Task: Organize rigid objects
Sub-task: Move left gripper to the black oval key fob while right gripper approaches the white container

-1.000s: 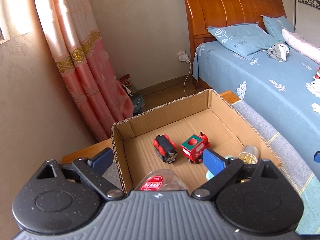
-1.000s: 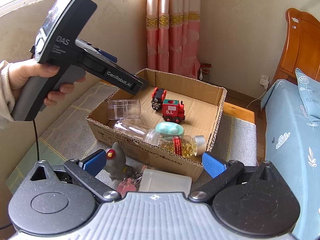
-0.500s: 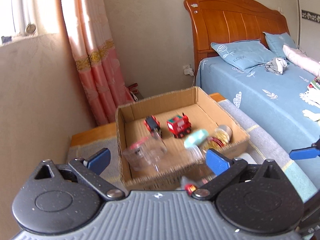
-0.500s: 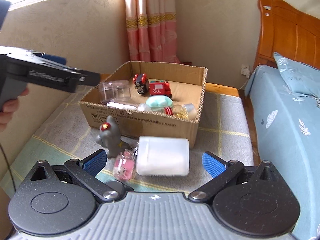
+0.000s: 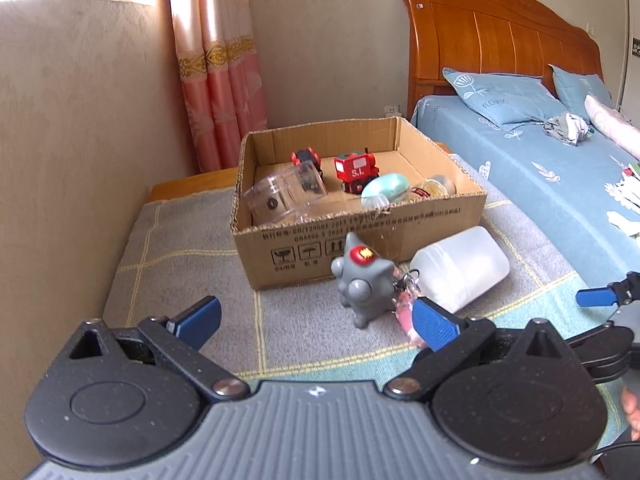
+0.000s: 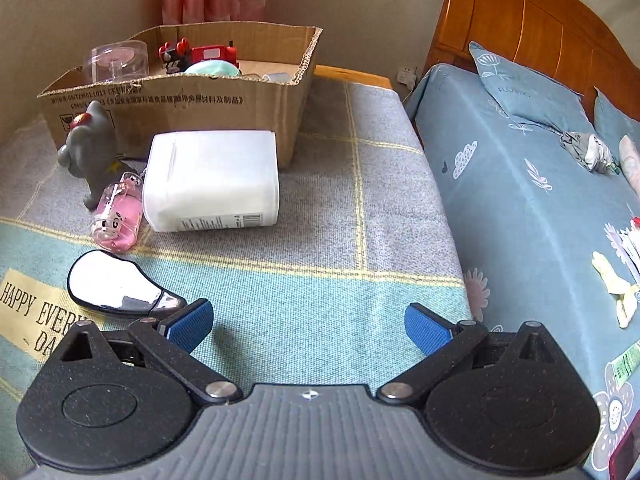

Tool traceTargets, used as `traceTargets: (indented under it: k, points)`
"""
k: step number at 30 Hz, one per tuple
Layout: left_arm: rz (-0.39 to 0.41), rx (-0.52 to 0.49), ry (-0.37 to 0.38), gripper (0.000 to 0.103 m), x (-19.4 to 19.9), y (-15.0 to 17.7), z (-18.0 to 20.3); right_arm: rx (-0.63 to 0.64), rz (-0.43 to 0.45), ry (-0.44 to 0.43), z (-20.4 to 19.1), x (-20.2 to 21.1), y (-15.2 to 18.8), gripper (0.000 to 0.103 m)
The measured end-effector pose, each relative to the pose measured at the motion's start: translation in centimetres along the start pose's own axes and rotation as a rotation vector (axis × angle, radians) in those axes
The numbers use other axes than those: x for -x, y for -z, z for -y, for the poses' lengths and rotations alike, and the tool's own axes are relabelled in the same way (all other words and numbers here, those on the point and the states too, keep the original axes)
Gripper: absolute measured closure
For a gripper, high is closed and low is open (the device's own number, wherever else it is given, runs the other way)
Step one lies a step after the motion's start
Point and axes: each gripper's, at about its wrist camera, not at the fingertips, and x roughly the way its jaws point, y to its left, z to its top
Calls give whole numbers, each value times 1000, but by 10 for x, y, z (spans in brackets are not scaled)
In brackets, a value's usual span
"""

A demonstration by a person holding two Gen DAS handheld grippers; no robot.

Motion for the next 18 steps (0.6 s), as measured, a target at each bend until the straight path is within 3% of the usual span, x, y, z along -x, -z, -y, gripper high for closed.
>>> traceTargets:
  k: [7, 12, 18]
  points:
    - [-23, -12, 30, 2, -3, 9, 7, 64, 12, -127, -23, 1, 0, 0]
    - [-68, -22, 58, 2, -12, 16, 20, 74, 22, -106, -14, 6, 5, 0]
    - [-136, -36, 84, 2, -27, 26, 46, 33, 56, -151, 14, 9, 25, 0]
